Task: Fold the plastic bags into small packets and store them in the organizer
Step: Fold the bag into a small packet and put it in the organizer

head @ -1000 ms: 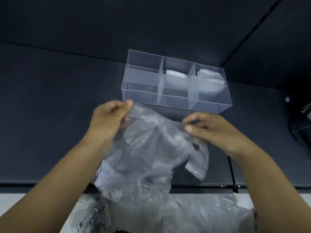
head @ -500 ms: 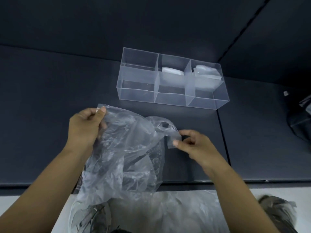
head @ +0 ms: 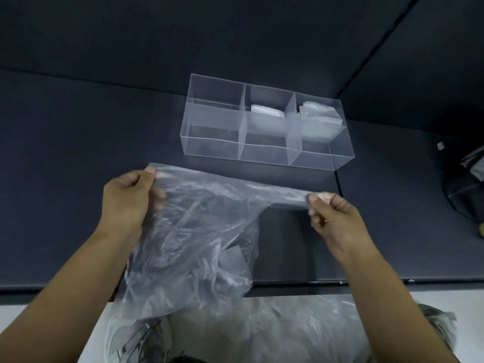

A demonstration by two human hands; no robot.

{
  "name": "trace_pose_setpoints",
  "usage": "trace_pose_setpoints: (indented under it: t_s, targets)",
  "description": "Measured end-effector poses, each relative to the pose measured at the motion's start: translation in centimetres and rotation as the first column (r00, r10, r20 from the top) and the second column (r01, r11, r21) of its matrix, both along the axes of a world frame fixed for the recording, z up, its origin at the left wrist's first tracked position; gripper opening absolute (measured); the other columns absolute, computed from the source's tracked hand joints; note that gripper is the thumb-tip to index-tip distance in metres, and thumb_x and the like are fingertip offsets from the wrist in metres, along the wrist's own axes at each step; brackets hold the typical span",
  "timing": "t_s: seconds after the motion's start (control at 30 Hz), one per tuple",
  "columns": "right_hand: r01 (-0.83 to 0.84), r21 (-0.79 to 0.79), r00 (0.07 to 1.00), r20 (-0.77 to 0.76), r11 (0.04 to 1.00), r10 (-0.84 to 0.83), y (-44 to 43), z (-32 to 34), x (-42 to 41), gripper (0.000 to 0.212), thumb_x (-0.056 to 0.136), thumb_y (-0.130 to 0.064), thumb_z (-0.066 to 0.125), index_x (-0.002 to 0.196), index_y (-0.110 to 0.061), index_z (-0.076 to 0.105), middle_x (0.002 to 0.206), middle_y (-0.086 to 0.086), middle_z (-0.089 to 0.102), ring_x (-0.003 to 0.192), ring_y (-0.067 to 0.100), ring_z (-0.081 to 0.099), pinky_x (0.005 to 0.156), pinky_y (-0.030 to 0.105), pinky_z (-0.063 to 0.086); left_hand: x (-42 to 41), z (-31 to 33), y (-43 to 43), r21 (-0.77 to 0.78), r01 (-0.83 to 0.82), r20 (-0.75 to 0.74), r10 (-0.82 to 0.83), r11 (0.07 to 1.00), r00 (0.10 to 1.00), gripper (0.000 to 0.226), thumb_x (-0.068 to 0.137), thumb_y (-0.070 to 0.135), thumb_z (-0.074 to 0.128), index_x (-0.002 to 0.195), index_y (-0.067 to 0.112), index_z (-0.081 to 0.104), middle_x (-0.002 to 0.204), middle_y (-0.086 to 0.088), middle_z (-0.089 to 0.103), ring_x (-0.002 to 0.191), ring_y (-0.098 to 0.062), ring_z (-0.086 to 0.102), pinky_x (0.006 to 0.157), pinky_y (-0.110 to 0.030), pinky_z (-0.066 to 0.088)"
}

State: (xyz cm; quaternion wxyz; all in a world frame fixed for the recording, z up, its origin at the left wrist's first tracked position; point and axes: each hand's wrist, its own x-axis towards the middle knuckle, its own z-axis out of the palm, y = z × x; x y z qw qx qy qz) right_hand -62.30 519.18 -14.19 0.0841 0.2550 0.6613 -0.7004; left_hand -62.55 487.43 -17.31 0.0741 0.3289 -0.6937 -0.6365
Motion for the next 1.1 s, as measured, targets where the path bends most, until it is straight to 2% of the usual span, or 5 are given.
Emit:
trace_pose_setpoints:
  t_s: [0.27, 0.5, 0.7, 0.9, 1.1]
  targets:
    - [0.107, 0.236, 0.979, -0.192, 0.966, -0.062, 2.9, 0.5, -3.5, 0.014, 0.093, -0.005, 0.057, 0.086, -0.017, 0.058, 0.056, -0.006, 0.053, 0.048, 0.003, 0.043, 0.048, 0.014, 0.038, -0.8, 0.5, 1.1, 0.153, 0.038, 0.008, -0.040, 0.988, 0.999, 0.032, 0.092, 0.028, 0.063, 0.062, 0.021, 0.070, 0.060, 0.005, 0.069, 0.051, -0.007, 0.063, 0.054, -0.020, 0.051]
    - [0.055, 0.490, 0.986, -0.163, 0.870, 0.029, 1.6, 3.2, -2.3, 0.020, 0.095, -0.032, 0.056, 0.086, -0.017, 0.065, 0.076, -0.006, 0.064, 0.067, 0.003, 0.056, 0.064, 0.020, 0.045, 0.5, 1.8, -1.2, 0.535, 0.191, 0.074, -0.271, 0.823, 0.960, 0.072, 0.081, 0.057, 0.055, 0.133, 0.007, 0.045, 0.113, -0.007, 0.067, 0.099, -0.015, 0.069, 0.071, -0.029, 0.058]
    - [-0.523, 0.342, 0.850, 0.283, 0.781, 0.444, -3.5, 2.9, 2.2, 0.026, 0.090, -0.041, 0.059, 0.097, -0.019, 0.071, 0.087, -0.002, 0.072, 0.074, 0.007, 0.065, 0.060, 0.019, 0.050, 6.7, 1.5, -1.2, 0.519, 0.228, 0.135, -0.342, 0.824, 0.930, 0.055, 0.075, 0.047, 0.060, 0.115, 0.009, 0.057, 0.103, -0.010, 0.073, 0.096, -0.021, 0.070, 0.065, -0.027, 0.059]
    - [-0.728, 0.470, 0.643, 0.218, 0.499, 0.734, -3.1, 1.7, 2.1, 0.068, 0.090, 0.012, 0.046, 0.124, -0.046, 0.054, 0.116, -0.009, 0.042, 0.097, 0.002, 0.047, 0.080, 0.004, 0.039, 8.5, 1.2, 0.1, 0.355, 0.275, 0.200, -0.360, 0.894, 0.911, 0.031, 0.071, 0.031, 0.072, 0.096, 0.014, 0.072, 0.088, -0.003, 0.075, 0.083, -0.015, 0.072, 0.060, -0.018, 0.056]
    - [-0.780, 0.448, 0.547, 0.152, 0.436, 0.823, -2.4, 1.0, 0.7, 0.031, 0.084, -0.012, 0.071, 0.105, -0.036, 0.072, 0.120, -0.010, 0.042, 0.112, -0.003, 0.042, 0.086, -0.001, 0.029, 7.4, 0.4, 0.6, 0.266, 0.251, 0.262, -0.321, 0.931, 0.910, 0.008, 0.084, 0.023, 0.071, 0.085, 0.016, 0.075, 0.083, -0.001, 0.075, 0.075, -0.014, 0.070, 0.060, -0.021, 0.053]
